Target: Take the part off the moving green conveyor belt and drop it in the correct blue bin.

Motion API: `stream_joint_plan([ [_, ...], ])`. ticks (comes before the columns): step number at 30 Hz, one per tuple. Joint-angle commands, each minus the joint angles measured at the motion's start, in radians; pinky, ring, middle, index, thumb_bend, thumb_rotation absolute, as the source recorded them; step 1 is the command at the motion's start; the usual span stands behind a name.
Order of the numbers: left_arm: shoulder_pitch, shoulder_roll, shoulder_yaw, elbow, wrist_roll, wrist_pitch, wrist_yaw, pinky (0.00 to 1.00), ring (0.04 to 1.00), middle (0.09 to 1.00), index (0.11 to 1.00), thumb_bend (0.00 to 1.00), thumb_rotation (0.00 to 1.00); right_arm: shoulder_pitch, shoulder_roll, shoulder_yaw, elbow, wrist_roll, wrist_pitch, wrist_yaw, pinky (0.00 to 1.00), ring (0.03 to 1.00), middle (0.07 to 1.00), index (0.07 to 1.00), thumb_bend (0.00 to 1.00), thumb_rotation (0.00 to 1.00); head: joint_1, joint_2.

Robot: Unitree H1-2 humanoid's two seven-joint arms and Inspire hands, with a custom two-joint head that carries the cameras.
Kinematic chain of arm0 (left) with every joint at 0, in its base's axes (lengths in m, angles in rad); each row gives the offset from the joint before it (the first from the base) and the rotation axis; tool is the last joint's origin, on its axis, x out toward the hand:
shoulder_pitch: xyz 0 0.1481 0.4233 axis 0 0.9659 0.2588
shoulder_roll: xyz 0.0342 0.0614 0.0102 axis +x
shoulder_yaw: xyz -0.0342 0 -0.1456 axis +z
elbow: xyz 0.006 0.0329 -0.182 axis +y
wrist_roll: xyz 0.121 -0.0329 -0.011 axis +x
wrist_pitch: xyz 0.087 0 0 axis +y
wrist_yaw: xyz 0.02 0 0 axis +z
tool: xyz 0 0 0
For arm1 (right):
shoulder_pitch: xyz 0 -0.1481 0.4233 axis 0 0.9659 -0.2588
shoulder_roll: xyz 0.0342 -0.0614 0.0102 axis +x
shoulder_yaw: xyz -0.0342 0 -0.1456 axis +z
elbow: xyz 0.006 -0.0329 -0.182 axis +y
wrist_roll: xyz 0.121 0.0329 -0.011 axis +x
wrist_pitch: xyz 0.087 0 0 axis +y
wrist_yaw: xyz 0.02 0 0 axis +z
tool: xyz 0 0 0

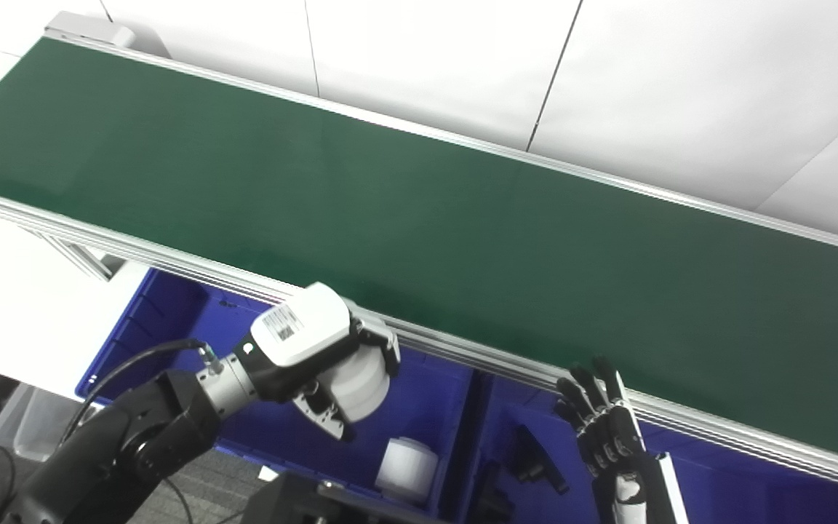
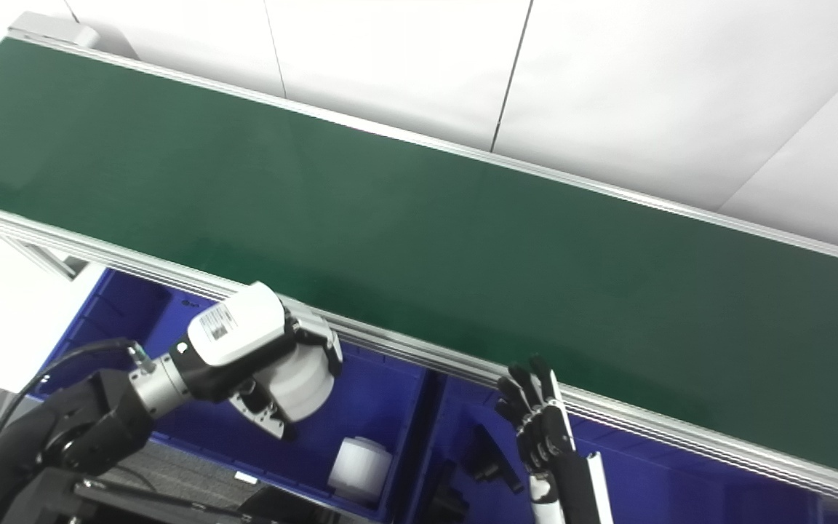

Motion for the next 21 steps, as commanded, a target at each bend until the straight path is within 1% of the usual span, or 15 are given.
stream_joint_plan([
  [1,-0.029,0.032,-0.008,0.006,0.005,-0.029,0.064,0.45,0.464,0.488,0.491,0.51,0.00,-0.001,0.006,0.000,-0.022,0.004,0.006,0.005,0.87,0.910,0.935,0.988,0.82,0.89,-0.007,-0.001],
  [5,-0.047,0.057,-0.033,0.045,0.026,-0.029,0.093,0.45,0.463,0.490,0.491,0.50,0.00,0.001,0.010,0.001,-0.018,0.000,0.003,0.004,0.87,0.906,0.934,0.990,0.81,0.90,-0.006,-0.002],
  [8,-0.049,0.068,-0.034,0.051,0.029,-0.028,0.077,0.45,0.466,0.489,0.491,0.50,0.00,0.001,0.015,0.002,-0.016,-0.004,0.002,0.003,0.88,0.907,0.933,0.986,0.81,0.89,-0.005,-0.002],
  [10,-0.036,0.063,-0.021,0.039,0.059,-0.021,0.080,0.45,0.465,0.489,0.491,0.50,0.00,0.001,0.017,0.003,-0.017,-0.006,0.003,0.003,0.88,0.907,0.933,0.985,0.81,0.89,-0.006,-0.002],
  [12,-0.001,0.042,0.006,0.005,0.105,0.024,0.085,0.44,0.459,0.488,0.496,0.50,0.00,0.001,0.020,0.005,-0.018,-0.009,0.002,0.004,0.88,0.908,0.934,0.985,0.81,0.89,-0.010,0.000],
  [14,0.030,0.021,0.030,-0.032,0.130,0.072,0.069,0.44,0.453,0.485,0.505,0.50,0.00,0.000,0.022,0.005,-0.018,-0.010,0.003,0.003,0.87,0.906,0.932,0.984,0.82,0.90,-0.010,0.001],
  [17,0.058,0.002,0.047,-0.064,0.154,0.101,0.058,0.44,0.444,0.486,0.512,0.50,0.00,-0.003,0.022,0.004,-0.018,-0.011,0.004,0.004,0.87,0.905,0.932,0.985,0.82,0.90,-0.008,0.000],
  [19,0.065,-0.001,0.049,-0.078,0.166,0.114,0.037,0.43,0.437,0.488,0.515,0.50,0.00,-0.004,0.022,0.002,-0.016,-0.008,0.003,0.006,0.87,0.906,0.932,0.986,0.82,0.90,-0.006,0.000],
  [21,0.075,0.000,0.049,-0.102,0.166,0.142,-0.023,0.43,0.480,0.542,0.504,0.51,0.05,-0.005,0.021,0.001,-0.014,-0.008,-0.002,0.007,0.87,0.908,0.932,0.986,0.82,0.90,-0.007,0.000],
])
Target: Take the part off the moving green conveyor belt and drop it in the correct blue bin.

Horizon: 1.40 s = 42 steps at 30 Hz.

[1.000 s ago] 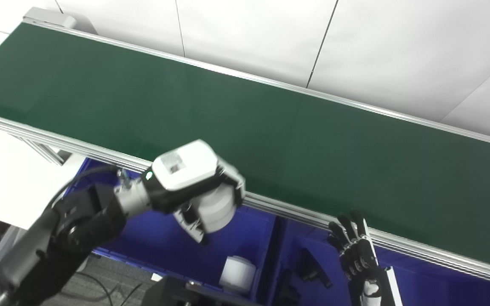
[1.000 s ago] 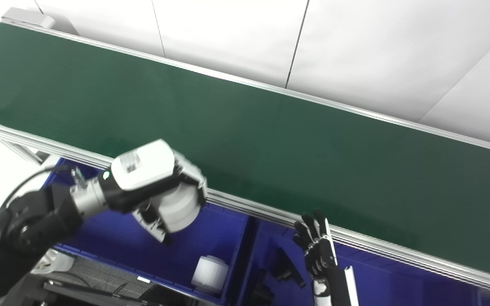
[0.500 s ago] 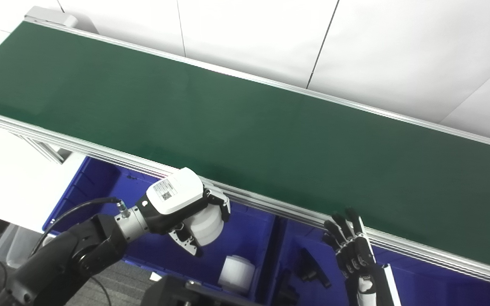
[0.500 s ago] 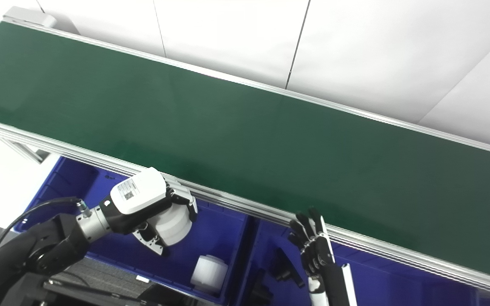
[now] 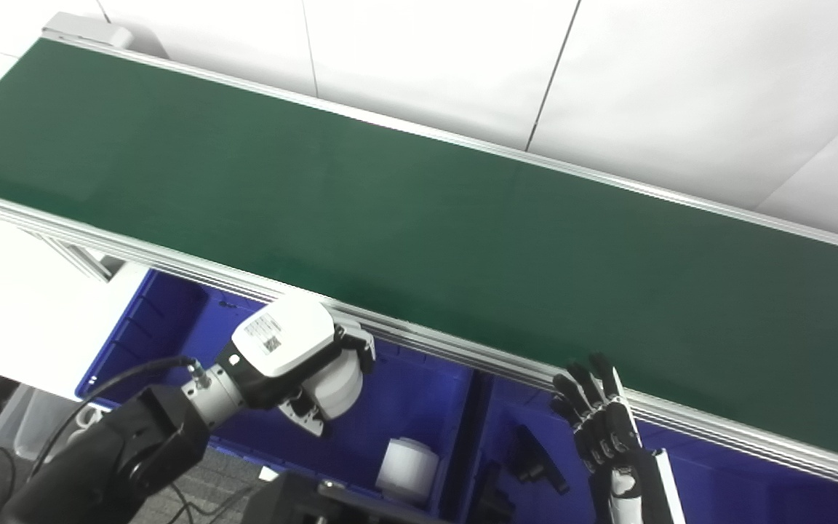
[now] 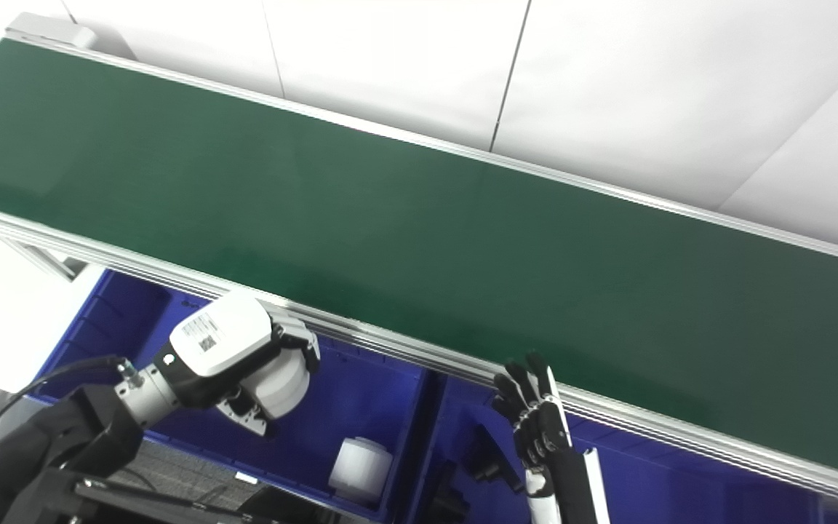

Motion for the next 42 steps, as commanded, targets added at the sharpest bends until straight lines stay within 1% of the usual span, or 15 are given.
stream_joint_plan([
  [1,0.000,0.016,0.011,-0.054,-0.008,0.041,-0.068,0.43,0.492,0.555,0.501,0.52,0.06,0.001,0.004,0.001,-0.016,0.004,-0.004,0.006,0.87,0.908,0.932,0.987,0.82,0.90,-0.002,-0.001],
  [2,0.001,0.017,0.010,-0.064,-0.016,0.056,-0.101,0.48,0.564,0.629,0.612,0.80,0.20,0.000,0.004,0.000,-0.015,0.003,-0.005,0.006,0.87,0.905,0.931,0.987,0.82,0.90,-0.004,-0.001],
  [3,-0.001,0.021,0.008,-0.069,-0.024,0.066,-0.134,0.50,0.589,0.654,0.649,0.90,0.26,0.000,0.004,0.000,-0.015,0.003,-0.002,0.005,0.87,0.905,0.931,0.987,0.82,0.90,-0.006,-0.001],
  [5,-0.006,0.027,0.007,-0.074,-0.028,0.075,-0.174,0.60,0.698,0.763,0.765,0.98,0.37,-0.001,0.004,0.000,-0.017,-0.001,0.002,0.005,0.87,0.903,0.931,0.989,0.82,0.91,-0.010,-0.002],
  [11,-0.018,0.033,0.005,-0.073,-0.052,0.061,-0.214,0.71,0.792,0.846,0.845,1.00,0.47,-0.009,0.004,-0.001,-0.008,-0.009,-0.001,0.005,0.86,0.898,0.931,0.991,0.80,0.92,-0.012,-0.005],
  [23,-0.023,0.025,0.003,-0.091,-0.090,0.041,-0.202,0.67,0.770,0.826,0.834,1.00,0.54,-0.020,0.007,0.004,0.010,-0.011,-0.008,0.009,0.86,0.902,0.928,0.989,0.81,0.91,-0.030,-0.012],
  [24,-0.013,0.015,0.007,-0.132,-0.123,0.042,-0.200,0.66,0.767,0.824,0.832,1.00,0.55,-0.019,0.007,0.006,0.011,-0.016,-0.011,0.009,0.86,0.902,0.928,0.989,0.81,0.91,-0.043,-0.012],
  [27,0.020,-0.039,0.010,-0.293,-0.251,0.061,-0.196,0.63,0.740,0.806,0.810,0.99,0.62,-0.019,0.013,0.011,0.019,-0.035,-0.020,0.005,0.85,0.896,0.928,0.988,0.82,0.92,-0.085,-0.015],
  [29,0.031,-0.087,0.002,-0.399,-0.332,0.110,-0.218,0.61,0.731,0.806,0.802,0.96,0.62,-0.022,0.019,0.014,0.028,-0.045,-0.022,0.002,0.84,0.889,0.926,0.984,0.83,0.92,-0.111,-0.019],
  [32,0.027,-0.153,-0.001,-0.489,-0.432,0.179,-0.245,0.59,0.713,0.794,0.790,0.92,0.63,-0.028,0.031,0.020,0.043,-0.055,-0.025,0.001,0.84,0.892,0.928,0.983,0.83,0.92,-0.150,-0.026],
  [34,0.002,-0.224,-0.010,-0.504,-0.530,0.231,-0.238,0.57,0.689,0.772,0.772,0.88,0.62,-0.034,0.040,0.028,0.056,-0.062,-0.029,0.002,0.85,0.900,0.932,0.984,0.83,0.92,-0.179,-0.032],
  [37,-0.022,-0.293,-0.005,-0.466,-0.640,0.262,-0.213,0.57,0.673,0.739,0.738,0.81,0.59,-0.036,0.058,0.040,0.076,-0.074,-0.037,-0.002,0.86,0.910,0.937,0.984,0.83,0.91,-0.226,-0.046],
  [38,-0.030,-0.324,-0.005,-0.447,-0.656,0.261,-0.198,0.57,0.670,0.731,0.727,0.79,0.58,-0.035,0.064,0.044,0.081,-0.076,-0.039,-0.005,0.86,0.911,0.937,0.984,0.83,0.90,-0.235,-0.050],
  [40,-0.033,-0.383,-0.011,-0.398,-0.658,0.231,-0.164,0.54,0.638,0.687,0.673,0.67,0.54,-0.030,0.077,0.050,0.089,-0.085,-0.043,-0.013,0.87,0.913,0.940,0.984,0.82,0.89,-0.258,-0.060],
  [42,-0.020,-0.424,-0.023,-0.339,-0.648,0.187,-0.128,0.53,0.628,0.673,0.657,0.64,0.53,-0.025,0.089,0.057,0.102,-0.095,-0.057,-0.020,0.88,0.912,0.941,0.984,0.81,0.89,-0.287,-0.071],
])
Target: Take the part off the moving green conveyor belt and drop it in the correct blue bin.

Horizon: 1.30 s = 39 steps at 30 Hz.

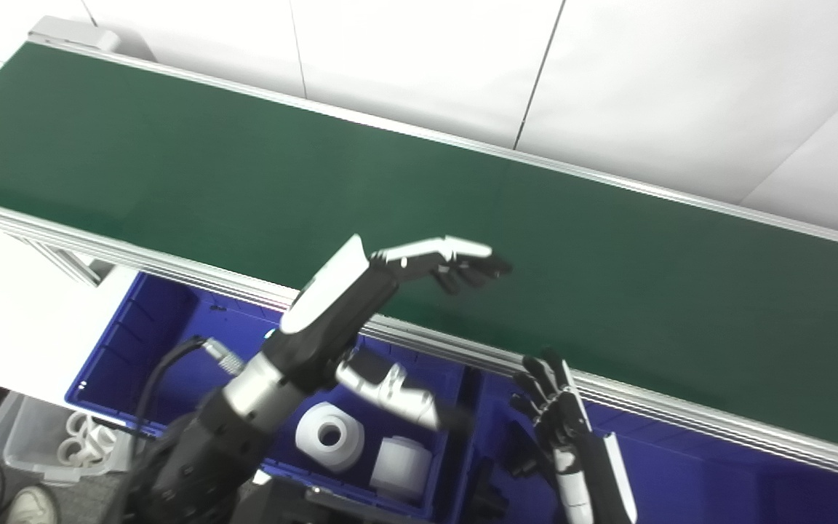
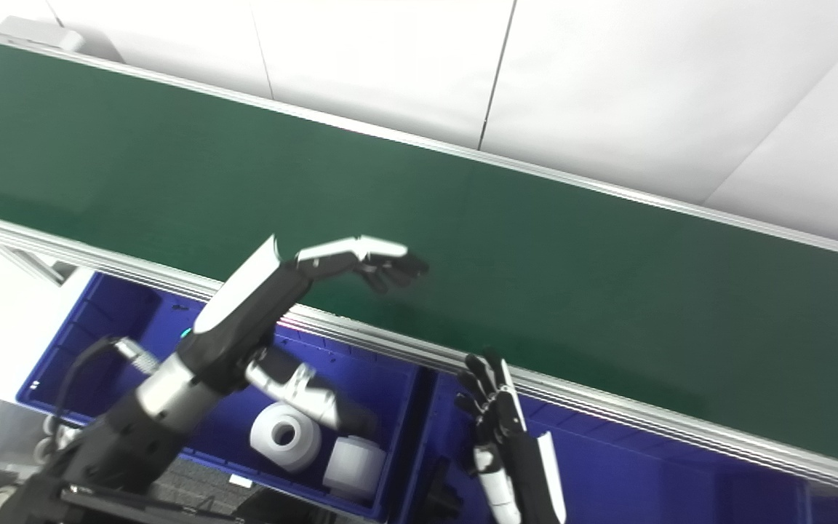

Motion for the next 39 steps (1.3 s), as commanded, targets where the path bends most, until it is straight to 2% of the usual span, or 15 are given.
stream_joint_plan([
  [1,0.027,-0.030,-0.021,0.036,0.004,-0.075,0.054,0.53,0.622,0.665,0.648,0.62,0.52,0.014,0.022,0.014,0.002,-0.014,-0.064,-0.010,0.88,0.911,0.942,0.983,0.81,0.89,-0.004,-0.001],
  [2,0.046,-0.037,-0.028,0.069,0.010,-0.104,0.070,0.52,0.609,0.651,0.635,0.61,0.51,0.016,0.029,0.020,0.011,-0.025,-0.074,-0.016,0.88,0.912,0.945,0.984,0.81,0.89,-0.043,-0.010],
  [3,0.069,-0.040,-0.038,0.109,0.021,-0.140,0.086,0.51,0.599,0.640,0.621,0.60,0.49,0.018,0.033,0.025,0.018,-0.035,-0.083,-0.020,0.87,0.913,0.951,0.986,0.81,0.90,-0.043,-0.010],
  [4,0.089,-0.031,-0.043,0.144,0.027,-0.175,0.098,0.51,0.598,0.639,0.620,0.60,0.49,0.019,0.041,0.034,0.028,-0.050,-0.092,-0.028,0.87,0.913,0.951,0.986,0.81,0.90,-0.106,-0.020],
  [9,0.173,0.109,-0.056,0.333,0.121,-0.367,0.126,0.48,0.583,0.652,0.648,0.62,0.40,0.021,0.094,0.066,0.086,-0.131,-0.116,-0.083,0.90,0.903,0.942,0.967,0.84,0.89,-0.283,-0.054],
  [10,0.173,0.137,-0.064,0.368,0.129,-0.382,0.146,0.48,0.588,0.658,0.651,0.64,0.39,0.020,0.103,0.071,0.097,-0.144,-0.119,-0.096,0.91,0.917,0.945,0.958,0.85,0.88,-0.292,-0.056],
  [11,0.164,0.163,-0.075,0.398,0.130,-0.388,0.169,0.48,0.592,0.664,0.656,0.65,0.39,0.017,0.112,0.078,0.109,-0.160,-0.121,-0.109,0.92,0.929,0.951,0.957,0.85,0.88,-0.340,-0.064],
  [12,0.155,0.180,-0.087,0.417,0.130,-0.389,0.189,0.48,0.595,0.670,0.661,0.65,0.39,0.015,0.117,0.083,0.116,-0.171,-0.123,-0.119,0.93,0.939,0.957,0.956,0.85,0.88,-0.340,-0.064],
  [13,0.139,0.195,-0.099,0.439,0.125,-0.389,0.207,0.48,0.599,0.673,0.665,0.64,0.40,0.011,0.123,0.090,0.128,-0.188,-0.128,-0.132,0.93,0.944,0.962,0.955,0.85,0.88,-0.377,-0.072],
  [15,0.115,0.211,-0.118,0.466,0.127,-0.389,0.235,0.49,0.605,0.682,0.675,0.62,0.40,0.004,0.131,0.101,0.146,-0.208,-0.133,-0.150,0.95,0.959,0.980,0.952,0.83,0.88,-0.394,-0.078],
  [24,0.113,0.240,-0.155,0.476,0.135,-0.389,0.255,0.50,0.620,0.685,0.679,0.58,0.40,0.003,0.138,0.121,0.170,-0.245,-0.140,-0.186,0.95,0.964,0.988,0.956,0.84,0.92,-0.413,-0.086],
  [28,0.116,0.242,-0.161,0.473,0.144,-0.389,0.260,0.49,0.621,0.685,0.677,0.58,0.38,0.005,0.137,0.125,0.170,-0.240,-0.136,-0.191,0.95,0.965,0.989,0.958,0.84,0.93,-0.393,-0.095],
  [34,0.124,0.230,-0.159,0.453,0.118,-0.389,0.262,0.50,0.628,0.685,0.670,0.59,0.41,0.012,0.129,0.123,0.157,-0.236,-0.147,-0.195,0.96,0.967,0.985,0.960,0.83,0.93,-0.366,-0.081],
  [38,0.141,0.187,-0.153,0.437,0.088,-0.378,0.248,0.53,0.642,0.698,0.691,0.58,0.42,0.013,0.107,0.110,0.141,-0.224,-0.177,-0.197,0.96,0.974,0.988,0.969,0.81,0.93,-0.258,-0.053],
  [39,0.144,0.178,-0.153,0.434,0.088,-0.374,0.244,0.54,0.647,0.703,0.697,0.58,0.44,0.014,0.101,0.107,0.136,-0.221,-0.181,-0.196,0.98,0.979,0.989,0.972,0.80,0.93,-0.258,-0.053],
])
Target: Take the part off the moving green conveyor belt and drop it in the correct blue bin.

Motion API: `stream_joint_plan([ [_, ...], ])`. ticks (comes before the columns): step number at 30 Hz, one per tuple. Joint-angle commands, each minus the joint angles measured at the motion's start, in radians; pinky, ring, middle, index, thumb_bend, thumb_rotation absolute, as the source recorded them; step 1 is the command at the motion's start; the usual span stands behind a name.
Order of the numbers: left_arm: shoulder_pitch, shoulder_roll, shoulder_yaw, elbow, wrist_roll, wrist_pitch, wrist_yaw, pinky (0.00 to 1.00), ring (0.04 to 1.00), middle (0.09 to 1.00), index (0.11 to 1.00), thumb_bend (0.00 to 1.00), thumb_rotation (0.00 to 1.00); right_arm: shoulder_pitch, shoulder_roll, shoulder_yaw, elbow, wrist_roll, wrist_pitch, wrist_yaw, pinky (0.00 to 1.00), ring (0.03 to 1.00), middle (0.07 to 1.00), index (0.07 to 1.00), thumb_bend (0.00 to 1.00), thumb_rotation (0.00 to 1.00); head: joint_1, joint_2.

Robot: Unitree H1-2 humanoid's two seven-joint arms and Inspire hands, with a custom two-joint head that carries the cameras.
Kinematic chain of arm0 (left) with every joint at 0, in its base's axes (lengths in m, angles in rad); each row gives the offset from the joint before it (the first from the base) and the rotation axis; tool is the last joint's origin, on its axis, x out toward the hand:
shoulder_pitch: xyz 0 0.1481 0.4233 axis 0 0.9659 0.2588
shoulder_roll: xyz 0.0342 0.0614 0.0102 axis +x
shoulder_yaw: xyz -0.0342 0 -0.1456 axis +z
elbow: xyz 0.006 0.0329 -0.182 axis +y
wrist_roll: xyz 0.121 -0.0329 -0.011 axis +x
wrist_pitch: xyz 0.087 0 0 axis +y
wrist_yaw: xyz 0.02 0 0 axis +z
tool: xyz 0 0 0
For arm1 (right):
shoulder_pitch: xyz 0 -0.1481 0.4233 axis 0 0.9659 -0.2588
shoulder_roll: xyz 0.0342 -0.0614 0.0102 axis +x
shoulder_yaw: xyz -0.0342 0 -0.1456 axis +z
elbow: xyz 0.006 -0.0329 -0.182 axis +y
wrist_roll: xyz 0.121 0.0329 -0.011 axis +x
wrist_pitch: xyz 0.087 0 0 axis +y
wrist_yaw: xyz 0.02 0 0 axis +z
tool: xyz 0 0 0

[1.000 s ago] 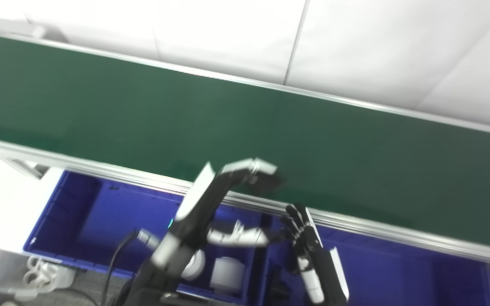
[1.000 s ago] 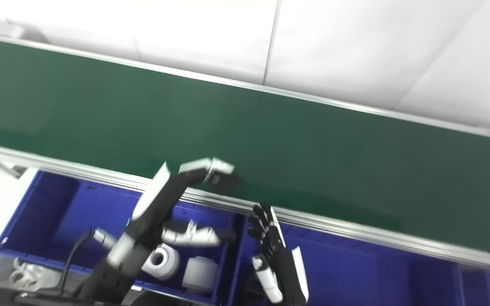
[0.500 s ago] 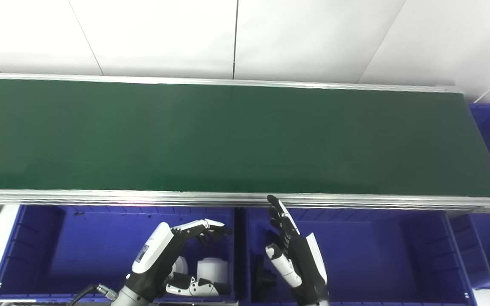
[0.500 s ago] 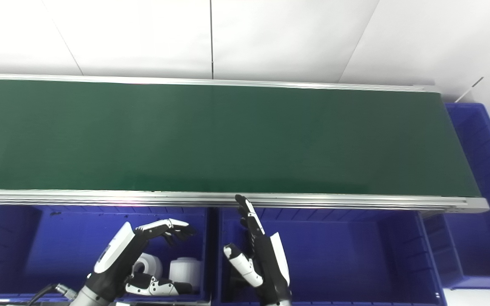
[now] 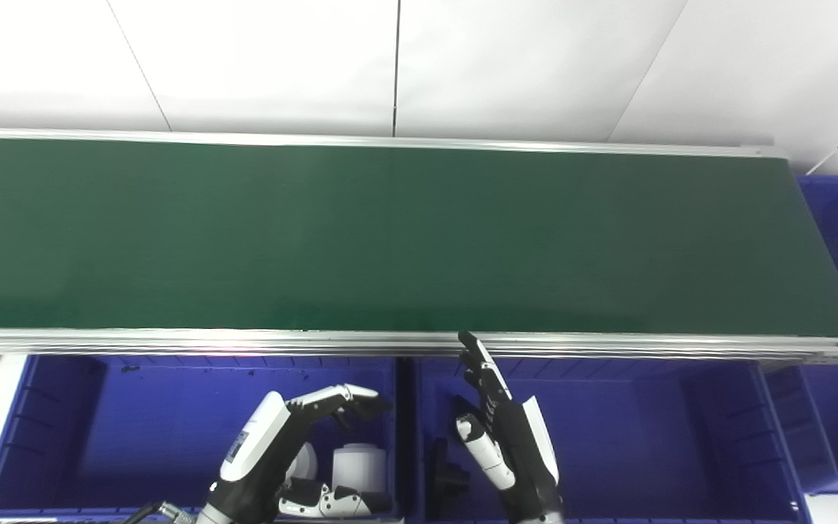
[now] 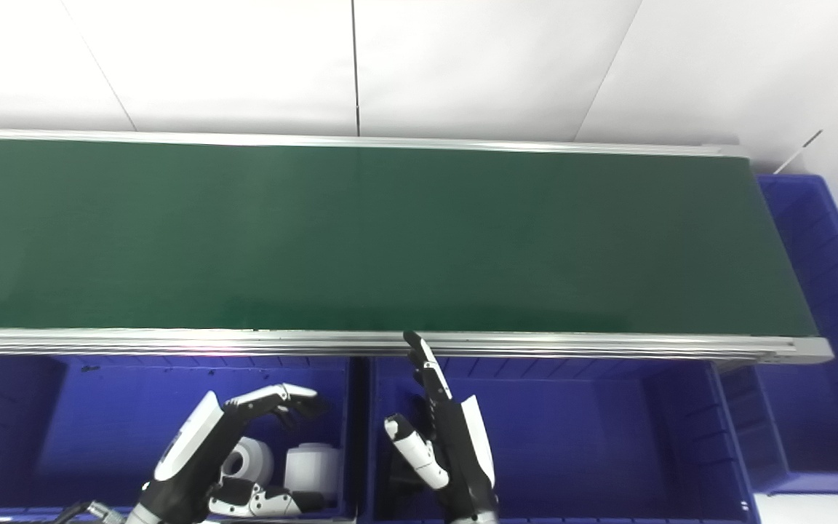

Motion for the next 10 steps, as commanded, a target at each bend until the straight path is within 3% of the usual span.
stream_joint_plan([
  [1,0.016,-0.027,-0.008,-0.036,-0.009,-0.019,-0.003,0.54,0.649,0.704,0.700,0.58,0.45,0.027,0.039,0.067,-0.025,0.002,-0.077,0.019,0.98,0.980,0.990,0.973,0.80,0.93,0.035,0.008],
  [8,0.036,-0.064,-0.029,-0.055,-0.042,-0.002,-0.051,0.61,0.706,0.752,0.742,0.68,0.54,0.044,-0.013,0.047,-0.070,0.003,-0.080,0.017,0.95,0.953,0.965,0.967,0.82,0.98,0.113,0.024],
  [10,0.081,-0.081,-0.032,-0.138,-0.116,0.052,-0.063,0.65,0.740,0.782,0.764,0.69,0.59,0.049,-0.020,0.042,-0.077,-0.011,-0.095,0.007,0.94,0.946,0.958,0.954,0.82,0.98,0.110,0.027],
])
